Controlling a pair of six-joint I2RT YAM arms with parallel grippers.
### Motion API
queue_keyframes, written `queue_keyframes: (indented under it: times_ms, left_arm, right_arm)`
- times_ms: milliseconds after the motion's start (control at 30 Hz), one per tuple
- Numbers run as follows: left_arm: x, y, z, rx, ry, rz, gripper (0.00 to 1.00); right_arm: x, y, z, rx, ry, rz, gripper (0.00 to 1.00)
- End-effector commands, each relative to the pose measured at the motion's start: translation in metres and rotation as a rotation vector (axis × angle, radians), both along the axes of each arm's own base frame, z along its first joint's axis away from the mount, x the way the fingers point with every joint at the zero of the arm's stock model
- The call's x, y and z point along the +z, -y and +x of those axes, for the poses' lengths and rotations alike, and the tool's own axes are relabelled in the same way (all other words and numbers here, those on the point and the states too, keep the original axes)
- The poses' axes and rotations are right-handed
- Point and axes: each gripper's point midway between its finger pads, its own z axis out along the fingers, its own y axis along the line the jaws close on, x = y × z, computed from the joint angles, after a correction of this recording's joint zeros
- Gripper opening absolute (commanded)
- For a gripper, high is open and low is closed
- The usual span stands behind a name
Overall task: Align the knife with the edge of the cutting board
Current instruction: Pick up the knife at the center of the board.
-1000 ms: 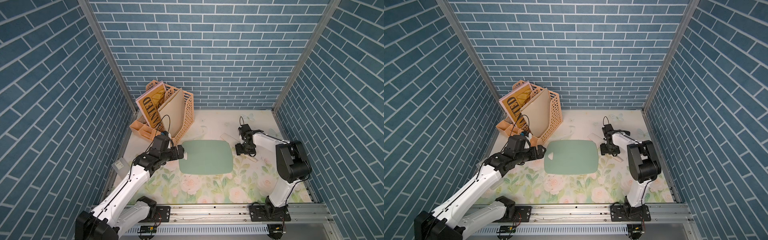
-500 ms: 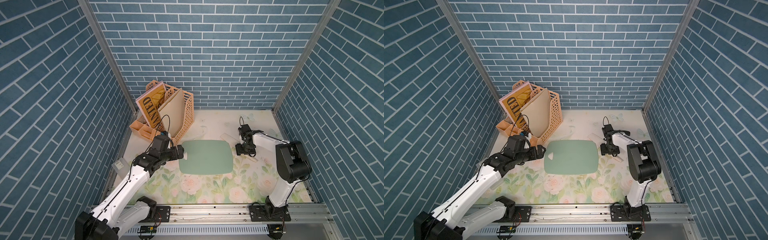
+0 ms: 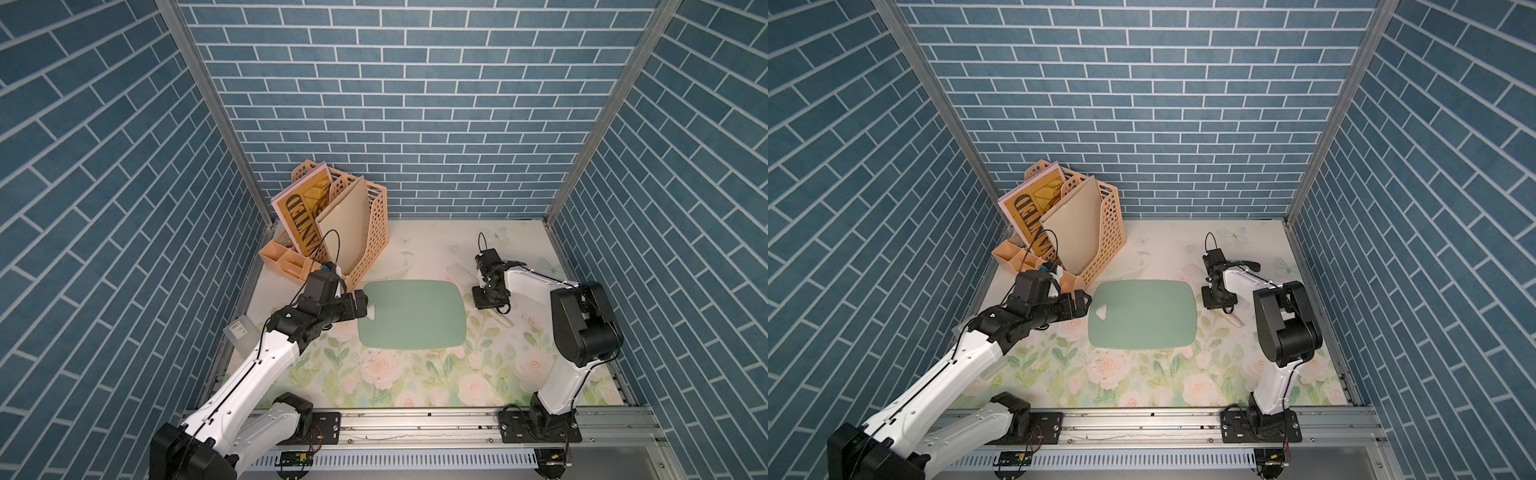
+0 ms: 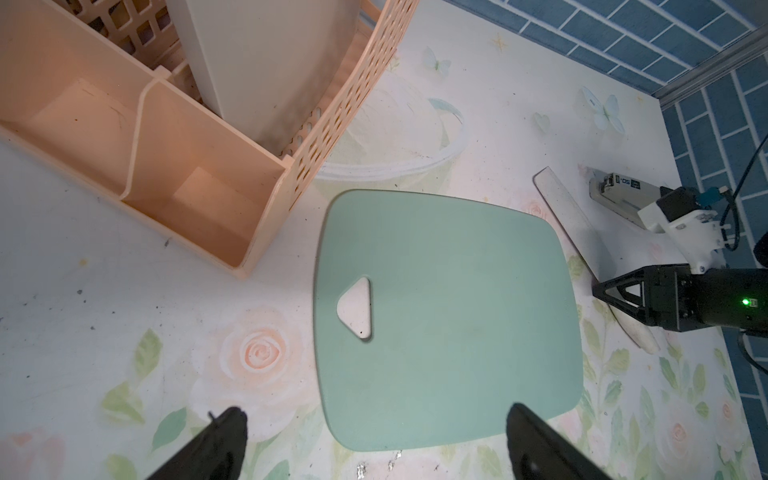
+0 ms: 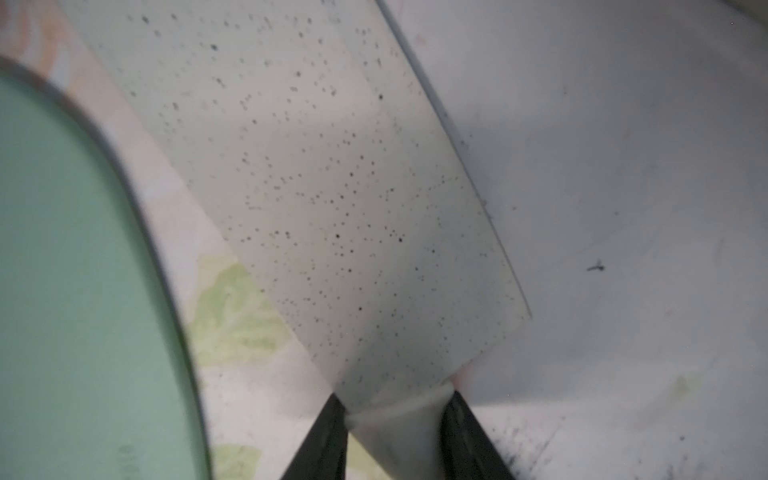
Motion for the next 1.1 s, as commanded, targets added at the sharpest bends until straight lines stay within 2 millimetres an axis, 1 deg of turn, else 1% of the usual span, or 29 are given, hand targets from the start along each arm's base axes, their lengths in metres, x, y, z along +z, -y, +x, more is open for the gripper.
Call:
queue_keyframes:
  times_ms: [0, 67, 167, 300, 533, 733, 767, 800, 833, 900, 967, 1067]
  left_arm:
    - [-0.006, -0.005, -0.002, 0.007, -0.008, 0.020, 1.00]
    - [-0.007, -0.005, -0.002, 0.004, -0.010, 0.021, 0.99]
    - [-0.008, -0.005, -0.002, 0.002, -0.014, 0.022, 1.00]
    - [-0.008, -0.005, -0.002, 0.005, -0.015, 0.022, 1.00]
    - [-0.008, -0.006, -0.002, 0.007, -0.012, 0.023, 1.00]
    - [-0.008, -0.005, -0.003, 0.007, -0.012, 0.023, 1.00]
    - [-0.008, -0.005, -0.003, 0.007, -0.013, 0.023, 1.00]
    - [-0.008, -0.006, -0.003, 0.007, -0.012, 0.023, 1.00]
    - [-0.008, -0.005, -0.003, 0.007, -0.014, 0.024, 1.00]
    - [-0.007, -0.006, -0.003, 0.007, -0.011, 0.023, 1.00]
    - [-0.008, -0.005, -0.003, 0.006, -0.013, 0.024, 1.00]
    - [-0.008, -0.006, -0.003, 0.007, -0.012, 0.024, 1.00]
  right_arm:
    - [-0.007, 0.005, -0.014, -0.004, -0.034, -0.012, 0.28]
    - [-0.005, 0.004, -0.015, -0.004, -0.024, -0.005, 0.26]
    - [-0.004, 0.006, -0.016, -0.016, -0.012, -0.004, 0.17]
    - [-0.006, 0.001, -0.020, -0.040, -0.019, 0.037, 0.01]
    - [-0.003, -0.007, -0.023, -0.120, 0.008, 0.121, 0.00]
    - [-0.006, -0.006, -0.025, -0.156, 0.005, 0.128, 0.00]
    - [-0.005, -0.007, -0.025, -0.157, 0.010, 0.136, 0.03]
    - [-0.005, -0.008, -0.025, -0.156, 0.012, 0.144, 0.12]
    - [-0.004, -0.009, -0.025, -0.153, 0.014, 0.148, 0.25]
    - [-0.002, -0.010, -0.025, -0.148, 0.016, 0.153, 0.42]
    - [0.001, -0.010, -0.025, -0.132, 0.024, 0.154, 0.51]
    - [0.004, -0.008, -0.026, -0.099, 0.036, 0.140, 0.58]
